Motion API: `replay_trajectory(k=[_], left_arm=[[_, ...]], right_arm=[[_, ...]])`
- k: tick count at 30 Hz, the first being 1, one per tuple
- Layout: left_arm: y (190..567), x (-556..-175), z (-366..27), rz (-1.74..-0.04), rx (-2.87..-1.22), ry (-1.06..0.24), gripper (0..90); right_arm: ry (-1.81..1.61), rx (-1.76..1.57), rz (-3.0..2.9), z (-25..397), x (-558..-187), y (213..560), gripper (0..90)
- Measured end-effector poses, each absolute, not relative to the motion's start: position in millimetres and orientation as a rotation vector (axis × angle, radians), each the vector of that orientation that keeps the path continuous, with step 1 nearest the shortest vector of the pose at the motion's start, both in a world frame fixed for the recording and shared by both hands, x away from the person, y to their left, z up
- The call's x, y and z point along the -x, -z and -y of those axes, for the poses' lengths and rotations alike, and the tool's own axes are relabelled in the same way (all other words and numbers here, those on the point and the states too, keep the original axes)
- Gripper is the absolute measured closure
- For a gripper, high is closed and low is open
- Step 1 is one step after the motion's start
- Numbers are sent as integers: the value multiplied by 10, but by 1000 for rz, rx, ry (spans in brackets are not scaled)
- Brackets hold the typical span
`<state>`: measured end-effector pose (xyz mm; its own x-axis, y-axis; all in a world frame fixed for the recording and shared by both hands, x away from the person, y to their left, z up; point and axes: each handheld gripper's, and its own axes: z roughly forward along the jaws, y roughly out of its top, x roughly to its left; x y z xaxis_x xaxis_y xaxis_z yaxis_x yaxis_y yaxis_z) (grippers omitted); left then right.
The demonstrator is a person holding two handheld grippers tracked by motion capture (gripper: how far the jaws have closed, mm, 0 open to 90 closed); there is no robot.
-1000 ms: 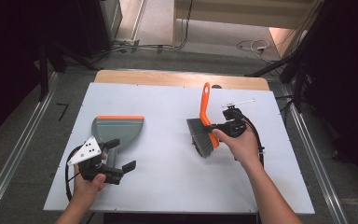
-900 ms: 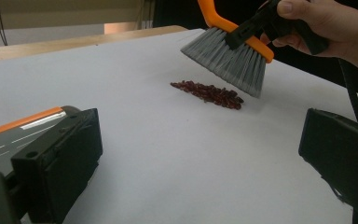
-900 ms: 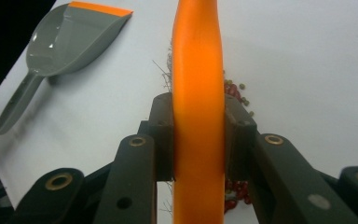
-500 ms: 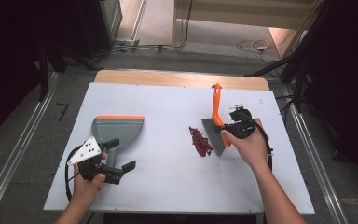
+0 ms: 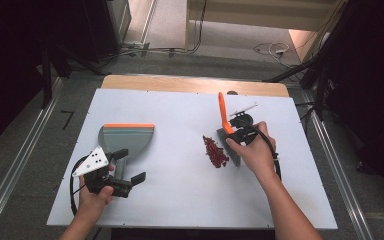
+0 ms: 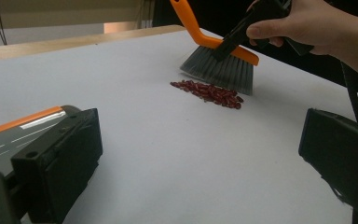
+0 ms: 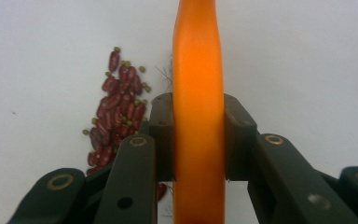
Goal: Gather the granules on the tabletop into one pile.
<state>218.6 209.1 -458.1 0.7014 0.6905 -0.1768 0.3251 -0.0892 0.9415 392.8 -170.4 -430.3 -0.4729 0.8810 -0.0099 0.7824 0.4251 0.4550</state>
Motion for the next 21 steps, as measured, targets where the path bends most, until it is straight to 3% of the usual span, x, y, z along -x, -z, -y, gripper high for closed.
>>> replay_trajectory(k=[10,21], left_arm=[[4574,-2183,-2111,-826,-1681,-372,2],[4580,-2191,-2105,-826,-1684,-374,2]], right_arm=[[-531,-1402,-2475,1416,-3924,4307,688],[-576,-1402,-2460,1528,-3926,4253,687]])
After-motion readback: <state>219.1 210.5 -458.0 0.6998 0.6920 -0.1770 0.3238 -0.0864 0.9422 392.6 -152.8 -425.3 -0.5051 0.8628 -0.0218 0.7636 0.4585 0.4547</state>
